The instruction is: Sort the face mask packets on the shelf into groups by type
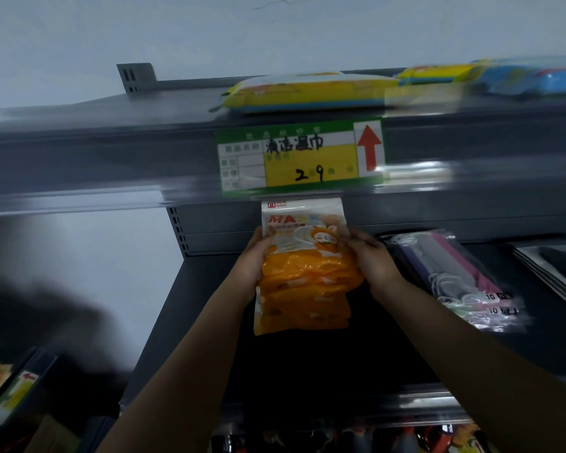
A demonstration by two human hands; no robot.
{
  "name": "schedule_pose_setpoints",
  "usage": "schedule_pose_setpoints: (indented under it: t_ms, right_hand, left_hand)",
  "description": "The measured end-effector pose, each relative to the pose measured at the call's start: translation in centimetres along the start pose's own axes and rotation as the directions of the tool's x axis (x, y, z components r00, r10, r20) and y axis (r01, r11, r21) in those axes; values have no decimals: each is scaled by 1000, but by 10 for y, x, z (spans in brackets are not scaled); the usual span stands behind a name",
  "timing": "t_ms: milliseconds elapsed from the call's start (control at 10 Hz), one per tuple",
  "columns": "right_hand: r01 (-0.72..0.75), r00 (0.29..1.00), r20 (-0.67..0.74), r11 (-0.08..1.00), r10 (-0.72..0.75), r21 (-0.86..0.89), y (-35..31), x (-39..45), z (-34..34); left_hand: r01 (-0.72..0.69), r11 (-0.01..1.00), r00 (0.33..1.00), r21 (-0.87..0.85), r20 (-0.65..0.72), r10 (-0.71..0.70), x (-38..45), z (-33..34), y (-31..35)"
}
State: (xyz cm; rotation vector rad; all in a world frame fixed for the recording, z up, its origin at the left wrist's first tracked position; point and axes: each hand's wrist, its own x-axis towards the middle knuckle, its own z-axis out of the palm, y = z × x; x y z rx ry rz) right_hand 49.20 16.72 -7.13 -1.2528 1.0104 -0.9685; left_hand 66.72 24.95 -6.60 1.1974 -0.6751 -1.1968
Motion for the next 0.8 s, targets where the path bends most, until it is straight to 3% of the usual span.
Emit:
schedule_pose_setpoints:
  t_ms: [200,500,600,700,800]
  right_hand:
    - [3,1000,29,999,-2,-33,-5,5,1]
    - [89,995,62,993,-84,-80,-13,5,1]
    - [136,989,81,982,-126,-133,-16,1,-1]
    - [321,947,122,865,-297,-387,-15,-4,-6]
    - [465,877,197,666,-439,-583,-12,-19,-12]
  left_hand:
    - [58,998,995,-22,-86,-59,1,-7,-5]
    - [21,1000,990,-1,-139,-21,-5,-5,-4]
    - [-39,993,984,113,-168,57,-10,-3,-2]
    - [-148,923,954,356,-194,228,-17,-5,-4]
    - [-211,690,880,693,-172,442,-31,-5,-8]
